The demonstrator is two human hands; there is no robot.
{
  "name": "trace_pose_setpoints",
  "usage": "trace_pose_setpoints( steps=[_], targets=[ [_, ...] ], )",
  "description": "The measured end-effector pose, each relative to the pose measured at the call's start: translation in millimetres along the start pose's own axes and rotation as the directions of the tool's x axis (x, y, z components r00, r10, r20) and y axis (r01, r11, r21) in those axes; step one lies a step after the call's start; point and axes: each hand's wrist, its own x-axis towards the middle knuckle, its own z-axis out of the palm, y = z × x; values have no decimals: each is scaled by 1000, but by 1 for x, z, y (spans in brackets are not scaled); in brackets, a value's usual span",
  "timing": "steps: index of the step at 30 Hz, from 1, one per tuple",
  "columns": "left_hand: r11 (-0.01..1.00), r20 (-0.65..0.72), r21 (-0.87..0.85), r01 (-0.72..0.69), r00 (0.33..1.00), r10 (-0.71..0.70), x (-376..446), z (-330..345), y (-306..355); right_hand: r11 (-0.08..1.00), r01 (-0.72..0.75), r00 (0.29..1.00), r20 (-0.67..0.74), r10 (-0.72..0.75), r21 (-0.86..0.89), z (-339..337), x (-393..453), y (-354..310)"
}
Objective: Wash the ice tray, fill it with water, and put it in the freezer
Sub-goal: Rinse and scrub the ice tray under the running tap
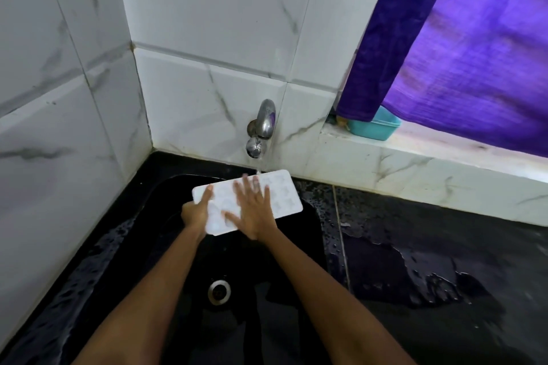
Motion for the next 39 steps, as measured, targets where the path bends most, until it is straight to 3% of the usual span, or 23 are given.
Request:
trace_pose_setpoints(
  steps=[2,5,6,8,9,11,15,17,19,24,32,35,39],
  targets=[
    [998,-68,56,-10,998,14,5,-16,0,982,-168,983,85,161,88,-9,7,18],
    [985,-134,173,1,991,22,9,-40,3,866,-193,980,127,151,462,-19,12,22],
    [976,-138,219,0,990,31,6,-41,5,762,-226,973,109,202,607,-20,14,16],
    [947,-114,318,-41,990,81,-5,-34,14,395,-344,919,221,326,852,-23,17,-4],
    [927,-90,367,-73,989,114,-12,-27,20,259,-396,891,300,341,881,-25,19,-13],
    [875,-25,463,-142,985,174,-26,-12,32,159,-492,841,420,342,856,-31,23,-21],
    [740,89,627,-243,966,242,-45,13,47,-56,-477,770,448,453,877,-56,33,-10],
    [695,142,663,-280,958,251,-53,25,50,-127,-450,773,456,441,884,-74,35,-4],
    [668,186,678,-306,951,247,-60,37,52,-122,-457,793,466,392,881,-86,35,-1],
    [656,239,680,-327,945,223,-67,58,49,43,-518,813,476,336,854,-97,28,15],
    [716,264,615,-330,942,208,-57,60,55,239,-483,758,265,596,843,-93,42,47],
    [694,259,638,-333,942,214,-54,56,51,194,-412,817,268,510,890,-98,61,31],
    [653,227,692,-309,951,210,-48,51,42,0,-364,846,331,418,931,-104,87,17]
  ],
)
